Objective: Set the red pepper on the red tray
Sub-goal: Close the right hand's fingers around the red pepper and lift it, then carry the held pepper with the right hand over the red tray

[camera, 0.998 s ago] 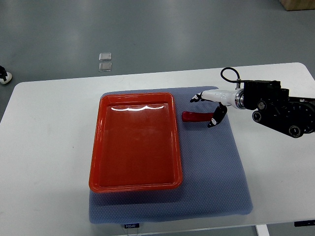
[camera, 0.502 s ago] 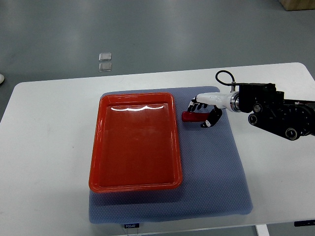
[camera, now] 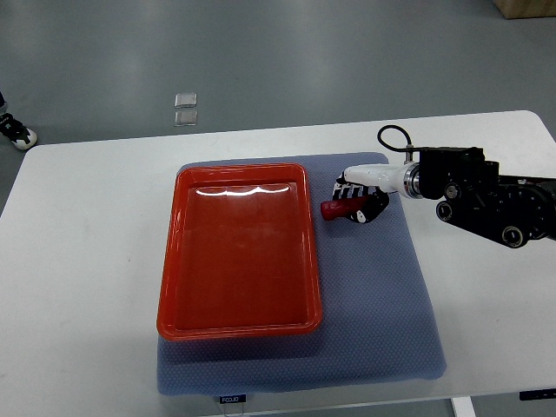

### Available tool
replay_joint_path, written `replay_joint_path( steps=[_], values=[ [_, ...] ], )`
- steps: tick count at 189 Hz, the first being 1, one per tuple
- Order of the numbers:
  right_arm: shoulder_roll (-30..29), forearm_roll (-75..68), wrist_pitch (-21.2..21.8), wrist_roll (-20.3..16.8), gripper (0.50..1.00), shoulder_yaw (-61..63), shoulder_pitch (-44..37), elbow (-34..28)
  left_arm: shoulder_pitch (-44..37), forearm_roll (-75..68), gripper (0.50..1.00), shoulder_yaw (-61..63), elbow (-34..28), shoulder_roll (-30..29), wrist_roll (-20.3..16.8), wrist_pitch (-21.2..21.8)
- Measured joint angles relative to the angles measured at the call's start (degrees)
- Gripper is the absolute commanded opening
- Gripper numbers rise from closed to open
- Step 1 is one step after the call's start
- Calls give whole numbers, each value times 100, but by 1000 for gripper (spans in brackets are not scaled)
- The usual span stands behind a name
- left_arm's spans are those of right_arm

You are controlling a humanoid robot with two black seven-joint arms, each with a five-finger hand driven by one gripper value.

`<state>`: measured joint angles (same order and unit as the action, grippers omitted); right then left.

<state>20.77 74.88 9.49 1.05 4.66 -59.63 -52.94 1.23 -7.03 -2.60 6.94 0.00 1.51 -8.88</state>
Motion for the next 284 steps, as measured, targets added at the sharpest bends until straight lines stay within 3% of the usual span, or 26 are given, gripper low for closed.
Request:
replay_joint_path(
  steps=[117,193,284],
  values=[
    [-20,-128,-21,51,545,100,-489,-24,0,0,1000,-1,0,0,0,0],
    [-544,-500,1,289,578,408,-559,-591,-1,0,1000,-1,0,0,0,0],
    [-1234,-484,-26,343,637,406,-19,-630,0,0,1000,-2,0,0,1,0]
  ],
)
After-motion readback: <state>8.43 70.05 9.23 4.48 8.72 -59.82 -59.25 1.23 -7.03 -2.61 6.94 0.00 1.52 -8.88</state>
